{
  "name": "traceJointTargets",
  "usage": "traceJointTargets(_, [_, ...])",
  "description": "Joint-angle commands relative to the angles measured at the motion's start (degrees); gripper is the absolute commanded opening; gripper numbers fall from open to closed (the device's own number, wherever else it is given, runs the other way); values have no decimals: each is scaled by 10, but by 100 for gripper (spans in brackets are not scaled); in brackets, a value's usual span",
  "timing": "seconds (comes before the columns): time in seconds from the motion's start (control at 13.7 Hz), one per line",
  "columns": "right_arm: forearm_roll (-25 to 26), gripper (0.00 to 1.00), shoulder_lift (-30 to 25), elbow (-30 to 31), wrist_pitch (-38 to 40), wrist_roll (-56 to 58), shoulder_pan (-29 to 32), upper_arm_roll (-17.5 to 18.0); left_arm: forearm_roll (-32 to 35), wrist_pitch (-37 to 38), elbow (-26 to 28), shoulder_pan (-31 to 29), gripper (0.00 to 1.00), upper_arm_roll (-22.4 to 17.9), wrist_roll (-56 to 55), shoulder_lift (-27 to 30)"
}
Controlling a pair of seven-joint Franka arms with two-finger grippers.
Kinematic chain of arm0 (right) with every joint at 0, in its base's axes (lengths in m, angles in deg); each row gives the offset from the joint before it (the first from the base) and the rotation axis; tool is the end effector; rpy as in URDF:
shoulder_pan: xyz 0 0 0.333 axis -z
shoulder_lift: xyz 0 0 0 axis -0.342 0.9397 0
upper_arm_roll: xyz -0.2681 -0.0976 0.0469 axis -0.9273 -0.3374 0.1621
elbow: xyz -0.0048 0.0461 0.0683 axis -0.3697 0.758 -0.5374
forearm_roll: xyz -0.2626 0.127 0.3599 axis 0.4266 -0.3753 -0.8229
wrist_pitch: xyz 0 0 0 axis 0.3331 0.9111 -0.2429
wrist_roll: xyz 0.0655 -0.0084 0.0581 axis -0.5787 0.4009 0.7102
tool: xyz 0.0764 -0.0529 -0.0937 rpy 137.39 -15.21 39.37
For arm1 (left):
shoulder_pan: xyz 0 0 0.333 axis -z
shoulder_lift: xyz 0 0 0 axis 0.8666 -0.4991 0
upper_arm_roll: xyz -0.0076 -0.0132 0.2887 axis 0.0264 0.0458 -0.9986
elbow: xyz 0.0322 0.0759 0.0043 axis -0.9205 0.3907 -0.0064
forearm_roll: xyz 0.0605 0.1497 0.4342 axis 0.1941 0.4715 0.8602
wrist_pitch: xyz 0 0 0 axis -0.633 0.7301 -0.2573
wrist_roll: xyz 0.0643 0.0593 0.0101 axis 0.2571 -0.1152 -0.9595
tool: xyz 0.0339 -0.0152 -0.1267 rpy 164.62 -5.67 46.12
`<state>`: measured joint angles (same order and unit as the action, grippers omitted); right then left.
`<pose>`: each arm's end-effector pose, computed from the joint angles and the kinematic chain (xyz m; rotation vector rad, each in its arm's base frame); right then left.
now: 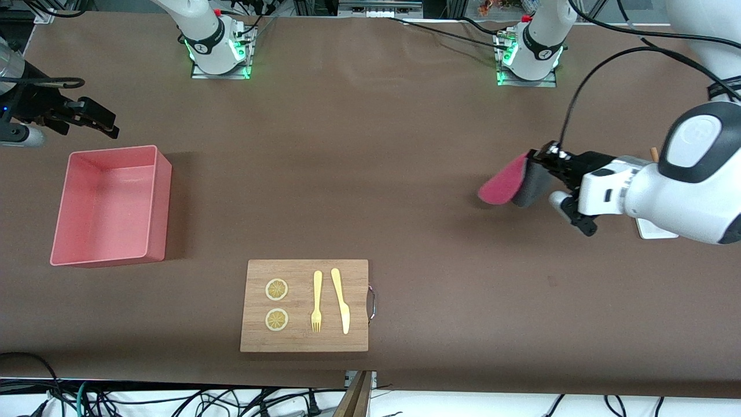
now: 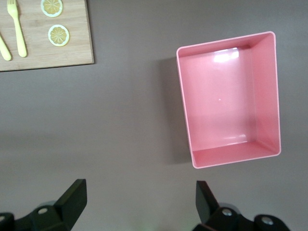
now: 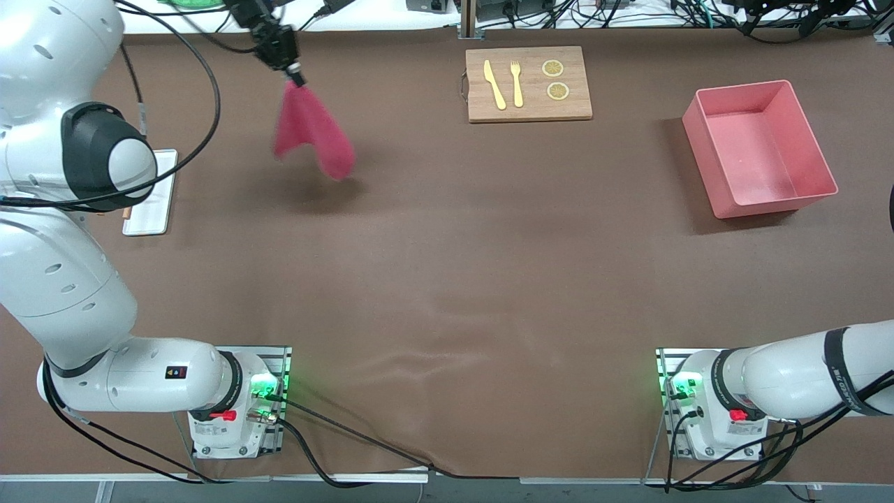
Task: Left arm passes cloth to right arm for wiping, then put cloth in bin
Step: 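Lift the cloth with the left gripper and carry it toward the right gripper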
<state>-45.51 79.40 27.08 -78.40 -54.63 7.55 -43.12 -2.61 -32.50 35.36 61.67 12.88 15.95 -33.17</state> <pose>0.6159 0.0236 0.5536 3.1345 -0.1192 -0.0748 0.6720 -0.1587 0.4212 2.3617 -0.5112 -0.6691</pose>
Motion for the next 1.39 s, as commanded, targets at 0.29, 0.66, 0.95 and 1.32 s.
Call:
traceJointTargets(0.29, [-19,100,0,-10,66,199,0,7,-133,-146,-13,84,0,-7,-243,-6])
traceJointTargets(0.66, [-172,100,24,-5,82,404,6,1,-231,-299,-13,166,0,-7,-350,-5])
traceJointTargets(0.95, [-283,100,84,-3,82,630,13,-10,-256,-429,-7,235,0,-7,-412,-5])
traceJointTargets(1.32, [-463,100,180,3,63,875,15,-10,-272,-591,-1,328,0,-8,-478,-15])
